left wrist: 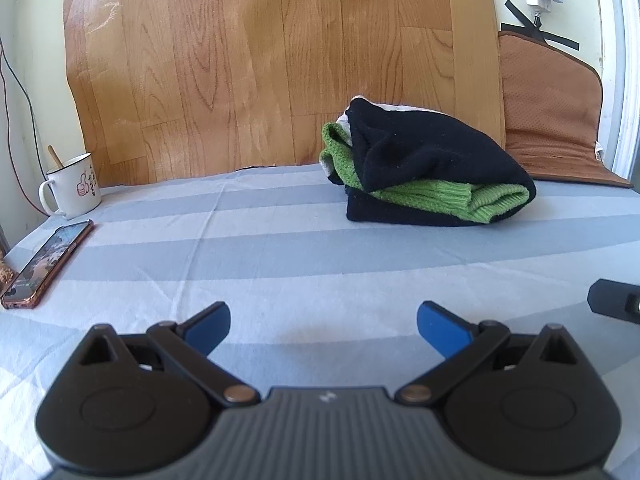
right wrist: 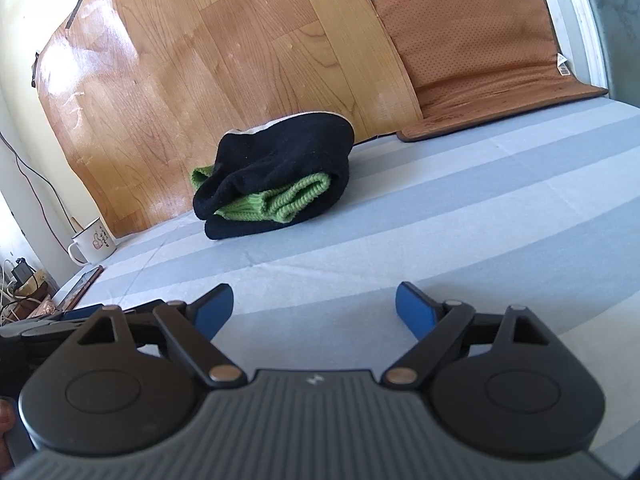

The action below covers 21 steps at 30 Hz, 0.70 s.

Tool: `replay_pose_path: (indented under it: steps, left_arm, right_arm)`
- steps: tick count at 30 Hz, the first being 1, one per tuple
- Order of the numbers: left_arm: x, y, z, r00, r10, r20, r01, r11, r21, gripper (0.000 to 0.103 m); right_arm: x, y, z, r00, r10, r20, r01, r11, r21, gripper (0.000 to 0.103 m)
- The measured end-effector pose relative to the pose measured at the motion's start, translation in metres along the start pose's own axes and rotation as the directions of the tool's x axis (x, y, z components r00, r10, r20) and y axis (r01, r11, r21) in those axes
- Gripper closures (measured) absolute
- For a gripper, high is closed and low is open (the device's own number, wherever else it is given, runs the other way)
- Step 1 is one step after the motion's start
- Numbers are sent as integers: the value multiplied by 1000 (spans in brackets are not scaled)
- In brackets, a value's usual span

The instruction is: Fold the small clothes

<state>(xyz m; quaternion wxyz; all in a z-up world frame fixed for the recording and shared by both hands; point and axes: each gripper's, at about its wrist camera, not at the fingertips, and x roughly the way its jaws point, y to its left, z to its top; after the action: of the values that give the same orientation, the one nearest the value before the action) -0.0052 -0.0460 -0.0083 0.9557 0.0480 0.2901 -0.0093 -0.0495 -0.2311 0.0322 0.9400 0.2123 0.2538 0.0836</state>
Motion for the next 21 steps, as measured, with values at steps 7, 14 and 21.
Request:
replay_pose_path:
  steps: [7, 14, 21]
  left_arm:
    - [0, 1, 0, 1000, -6, -2, 6, 1000, -12, 0]
    - [1, 2, 1, 1000, -11, -6, 11, 1000, -23, 0]
    - [1, 3, 0, 1000, -17, 0, 17, 1000, -23, 0]
  right_arm:
    - [-2, 2, -1, 999, -31, 27, 32, 999, -9, 13]
    - [-3, 4, -2, 998, -51, 41, 51, 999, -14, 13]
    - [-3, 6, -3, 998, -53, 45, 53, 999, -11, 13]
